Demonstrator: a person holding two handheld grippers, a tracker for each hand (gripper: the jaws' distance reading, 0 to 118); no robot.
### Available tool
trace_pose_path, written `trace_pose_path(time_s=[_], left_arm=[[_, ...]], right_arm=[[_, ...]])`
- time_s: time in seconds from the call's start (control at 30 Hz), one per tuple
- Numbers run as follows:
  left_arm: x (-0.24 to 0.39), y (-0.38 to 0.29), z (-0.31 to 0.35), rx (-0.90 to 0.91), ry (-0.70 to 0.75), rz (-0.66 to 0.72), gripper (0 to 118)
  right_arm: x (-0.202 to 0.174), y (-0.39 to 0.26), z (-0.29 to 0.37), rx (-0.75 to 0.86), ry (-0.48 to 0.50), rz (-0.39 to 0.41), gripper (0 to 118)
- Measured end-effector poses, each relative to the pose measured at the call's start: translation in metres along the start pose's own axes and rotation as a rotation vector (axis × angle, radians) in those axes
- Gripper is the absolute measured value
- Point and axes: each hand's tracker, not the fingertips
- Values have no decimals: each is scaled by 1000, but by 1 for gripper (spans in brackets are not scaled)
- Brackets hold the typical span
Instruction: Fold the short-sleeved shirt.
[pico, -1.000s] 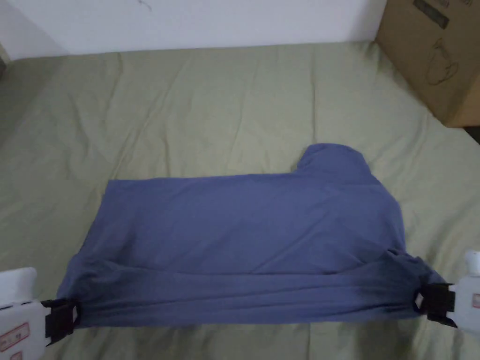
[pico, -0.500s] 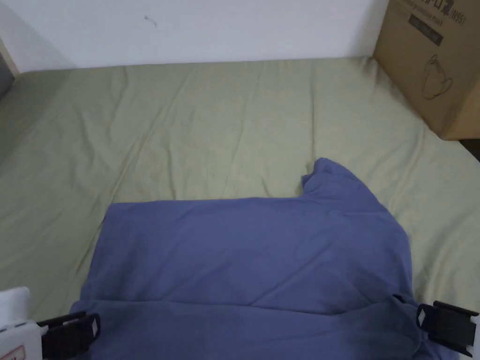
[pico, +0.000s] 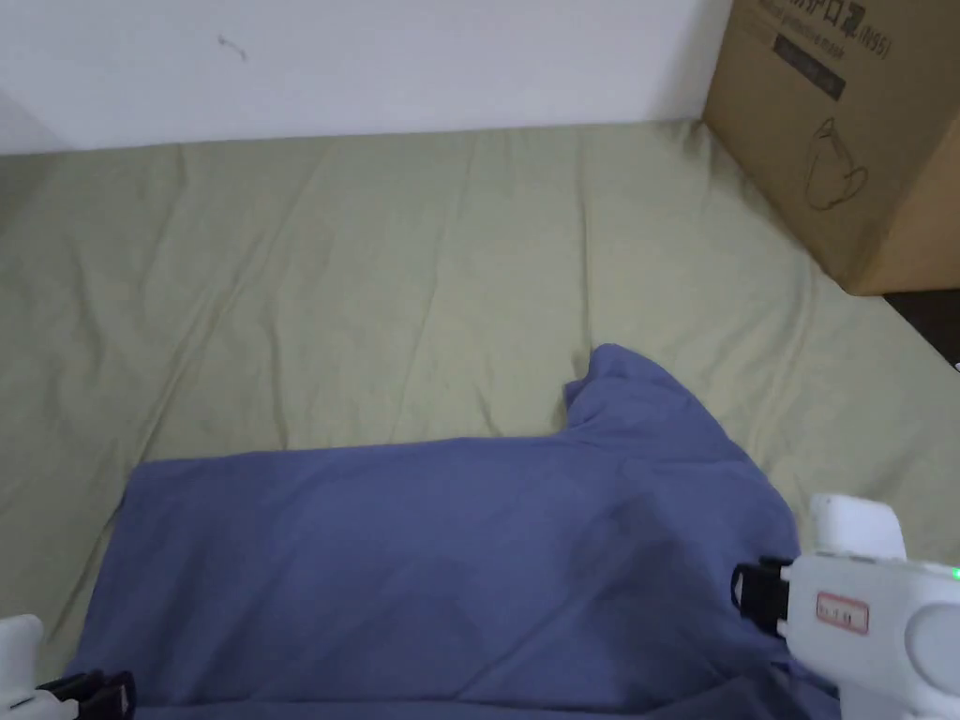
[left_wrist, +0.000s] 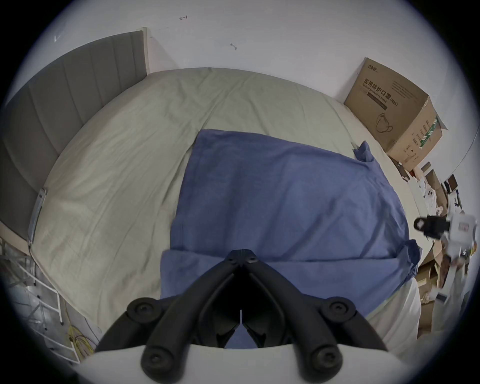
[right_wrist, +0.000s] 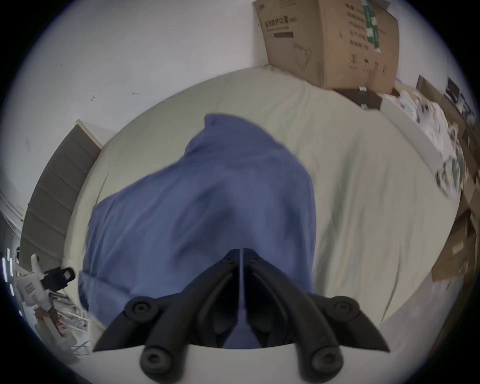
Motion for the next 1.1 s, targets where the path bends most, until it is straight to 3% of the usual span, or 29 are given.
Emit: trace_pose_path(time_s=[0.03,0.07,0.3,0.37,0.4,0.43,0.5,0.53,0.57,0.6,0.67,0.77,0.93,1.0,1.03,1.07,1.1], left_arm=[[-2,6,-1,6,3,3,0],[-4,11,-2,13,0,9,0],[-9,37,-18,1,-53,7,0],[-13,44,-23,4,-89,5,0],[-15,47,-25,8,-87,10,3],[-15,51,-27,9,-87,12,21],[-14,62,-32,1,-81,13,68],[-16,68,-36,0,-83,12,94],[-18,76,-41,4,-91,12,106],[-21,86,-47,18,-109,17,109],[-22,111,-64,27,-94,33,107],[-27,148,-105,36,-57,35,107],[-40,185,-178,-46,68,99,105],[-40,182,-203,-100,95,88,86],[-36,176,-212,-179,162,50,84],[-28,174,-202,-82,133,-19,77],[-25,179,-194,-122,150,-6,63]], right_arm=[[5,21,-13,-6,-38,21,76],[9,42,-29,-23,-65,47,102],[33,131,-145,-143,-105,118,105],[37,135,-166,-167,-141,119,97],[38,131,-176,-201,-141,113,86],[36,127,-180,-235,-151,92,77],[26,131,-164,-200,-148,129,74],[22,134,-157,-197,-132,152,53],[17,134,-150,-186,-112,177,21],[14,134,-147,-184,-66,164,1],[6,134,-147,-198,-36,136,1],[-4,130,-151,-186,-100,156,1],[0,128,-151,-190,-86,115,1],[3,131,-149,-190,-81,115,1],[2,132,-146,-191,-81,117,1],[3,133,-143,-188,-78,117,1],[4,135,-137,-182,-69,113,1]])
